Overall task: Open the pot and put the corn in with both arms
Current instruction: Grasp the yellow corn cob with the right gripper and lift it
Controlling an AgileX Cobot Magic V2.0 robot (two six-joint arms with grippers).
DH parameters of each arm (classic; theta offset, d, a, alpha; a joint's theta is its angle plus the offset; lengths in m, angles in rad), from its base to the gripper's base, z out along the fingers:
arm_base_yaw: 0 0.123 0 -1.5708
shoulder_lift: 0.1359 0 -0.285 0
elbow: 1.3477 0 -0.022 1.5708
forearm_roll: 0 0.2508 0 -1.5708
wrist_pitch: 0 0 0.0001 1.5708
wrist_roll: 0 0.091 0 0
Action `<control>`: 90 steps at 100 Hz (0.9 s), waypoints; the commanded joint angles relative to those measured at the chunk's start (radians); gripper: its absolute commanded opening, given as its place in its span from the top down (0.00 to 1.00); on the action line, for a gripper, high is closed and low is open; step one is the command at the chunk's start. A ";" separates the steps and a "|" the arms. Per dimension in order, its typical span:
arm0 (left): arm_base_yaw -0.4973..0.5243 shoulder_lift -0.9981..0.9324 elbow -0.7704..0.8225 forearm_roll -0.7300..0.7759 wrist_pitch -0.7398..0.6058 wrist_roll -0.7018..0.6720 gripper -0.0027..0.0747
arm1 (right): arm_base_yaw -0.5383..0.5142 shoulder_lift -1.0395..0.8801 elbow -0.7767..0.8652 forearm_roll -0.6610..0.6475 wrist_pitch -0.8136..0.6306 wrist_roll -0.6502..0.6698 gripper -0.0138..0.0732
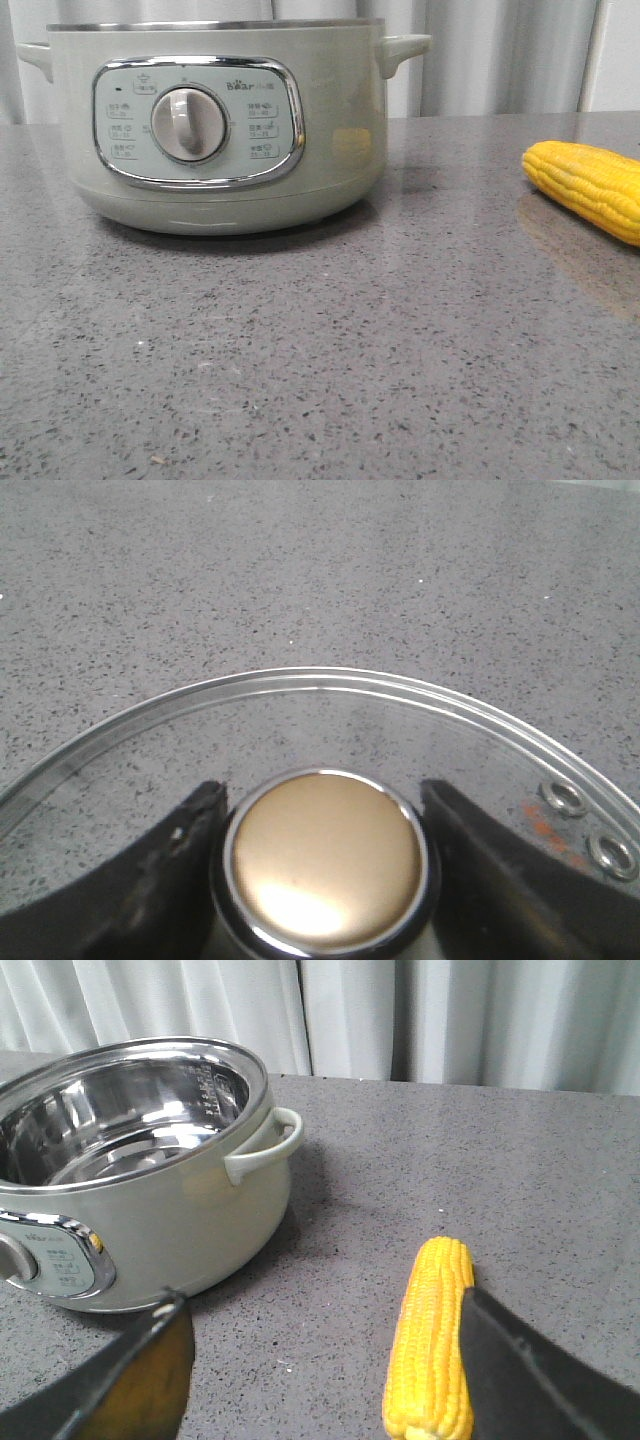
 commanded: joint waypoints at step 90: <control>0.000 -0.687 -0.088 0.166 0.005 -0.009 0.42 | 0.009 0.674 -0.113 0.092 -0.305 -0.005 0.92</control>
